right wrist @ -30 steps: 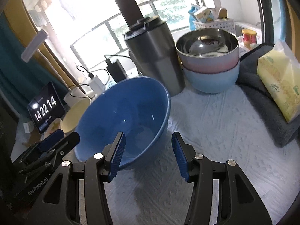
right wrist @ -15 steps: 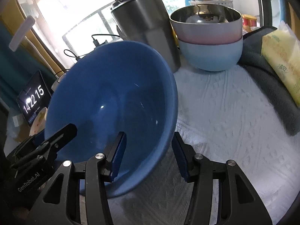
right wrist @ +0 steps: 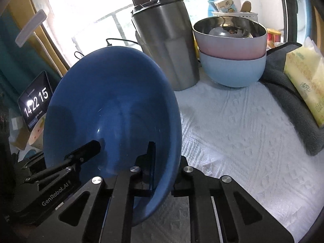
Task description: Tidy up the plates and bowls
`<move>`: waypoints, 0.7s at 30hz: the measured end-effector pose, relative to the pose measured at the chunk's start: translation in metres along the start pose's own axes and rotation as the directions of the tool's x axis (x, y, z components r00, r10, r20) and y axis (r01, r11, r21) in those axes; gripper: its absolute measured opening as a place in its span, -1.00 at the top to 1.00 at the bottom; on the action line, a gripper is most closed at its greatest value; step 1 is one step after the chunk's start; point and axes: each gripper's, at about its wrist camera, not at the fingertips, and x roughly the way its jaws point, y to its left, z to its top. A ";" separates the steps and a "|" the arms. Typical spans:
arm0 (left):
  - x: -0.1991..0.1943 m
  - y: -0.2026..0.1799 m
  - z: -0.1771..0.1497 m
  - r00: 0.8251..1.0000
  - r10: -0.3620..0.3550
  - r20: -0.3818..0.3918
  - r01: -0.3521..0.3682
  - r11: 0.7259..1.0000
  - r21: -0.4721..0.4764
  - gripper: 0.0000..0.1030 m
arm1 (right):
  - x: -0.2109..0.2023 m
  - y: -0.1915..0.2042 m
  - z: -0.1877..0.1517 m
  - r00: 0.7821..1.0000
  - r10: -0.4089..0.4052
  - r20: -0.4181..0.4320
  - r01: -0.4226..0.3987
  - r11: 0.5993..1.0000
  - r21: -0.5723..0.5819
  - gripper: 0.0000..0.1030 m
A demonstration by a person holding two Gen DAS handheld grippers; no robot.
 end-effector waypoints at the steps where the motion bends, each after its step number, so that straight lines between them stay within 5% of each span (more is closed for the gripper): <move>1: -0.003 0.001 -0.001 1.000 -0.003 0.002 0.003 1.000 -0.003 0.52 | 0.000 0.000 0.001 1.000 -0.001 0.001 0.001 1.000 0.002 0.77; 21: -0.073 0.019 -0.030 0.997 0.010 0.080 -0.008 1.000 -0.018 0.52 | -0.046 0.036 -0.024 0.999 0.033 0.019 -0.033 0.999 -0.017 0.77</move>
